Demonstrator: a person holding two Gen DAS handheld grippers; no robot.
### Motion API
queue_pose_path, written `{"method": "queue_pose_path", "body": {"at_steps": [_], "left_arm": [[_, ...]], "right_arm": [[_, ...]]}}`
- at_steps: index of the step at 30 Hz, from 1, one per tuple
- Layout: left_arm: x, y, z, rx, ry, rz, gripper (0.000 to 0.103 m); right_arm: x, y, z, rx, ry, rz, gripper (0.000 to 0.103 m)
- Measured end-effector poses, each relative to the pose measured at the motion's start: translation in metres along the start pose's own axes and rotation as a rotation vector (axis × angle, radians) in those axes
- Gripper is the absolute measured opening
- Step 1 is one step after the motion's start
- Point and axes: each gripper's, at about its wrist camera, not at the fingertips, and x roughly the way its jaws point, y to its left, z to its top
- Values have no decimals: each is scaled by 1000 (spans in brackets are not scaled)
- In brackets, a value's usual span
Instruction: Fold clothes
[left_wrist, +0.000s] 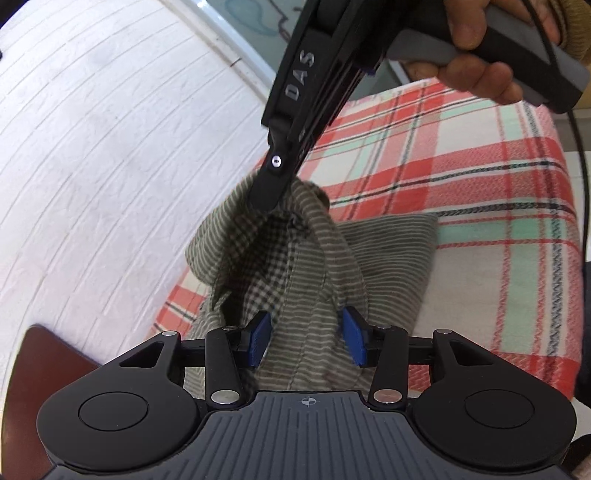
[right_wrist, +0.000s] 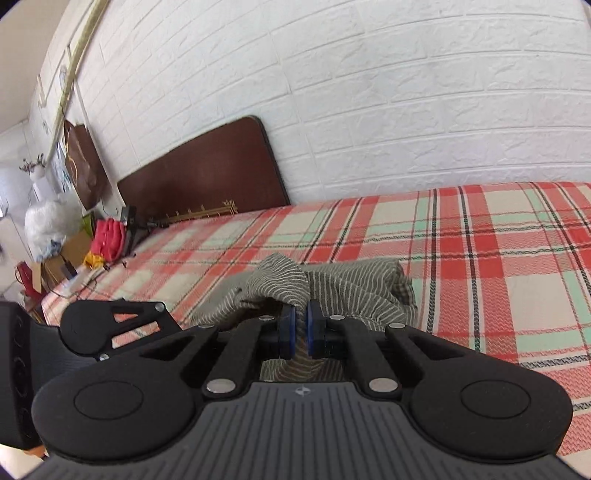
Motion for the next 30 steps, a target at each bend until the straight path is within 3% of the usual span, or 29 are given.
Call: {"method": "queue_pose_path", "body": {"at_steps": [1,2,3,7,10,14,16,19,21,22,24,25,30], "left_arm": [[1,2,-1,-3,6,5,38],[3,3,-1,-5,12,10,15],[4,5,-2,-9,17,16,6],[-2,15,-6,-42,9,61,5],[-8,17,-14,-83,14,57,13],[-20,4,-27,-82,36,42,43],[-26,-7,-30,-32,47,55,48],[-30,-16,-34,22,58,62,53],[-30,-13,-34,35,61,51,53],[-29,-12,-34,42,62,45,53],[-29,-9,-34,55,65,34,52],[-29,-7,-34,60,66,27,52],[-25,6,-33,33,82,-22,46]], "right_arm": [[0,-1,2,3,-7,0,6],[0,-1,3,6,-15,-2,6],[-1,-2,4,5,-20,-7,6],[-2,-7,5,13,-25,-22,6],[0,-14,-5,37,7,-42,7],[9,-26,-31,106,86,-74,10],[10,-28,-41,128,104,-74,12],[0,-17,-41,32,67,-61,18],[-12,2,-32,-134,47,-40,20],[-17,10,-28,-219,46,-16,27],[-21,24,-24,-377,86,50,43],[-19,31,-26,-455,123,69,45],[-3,54,-41,-745,295,107,42]]}}
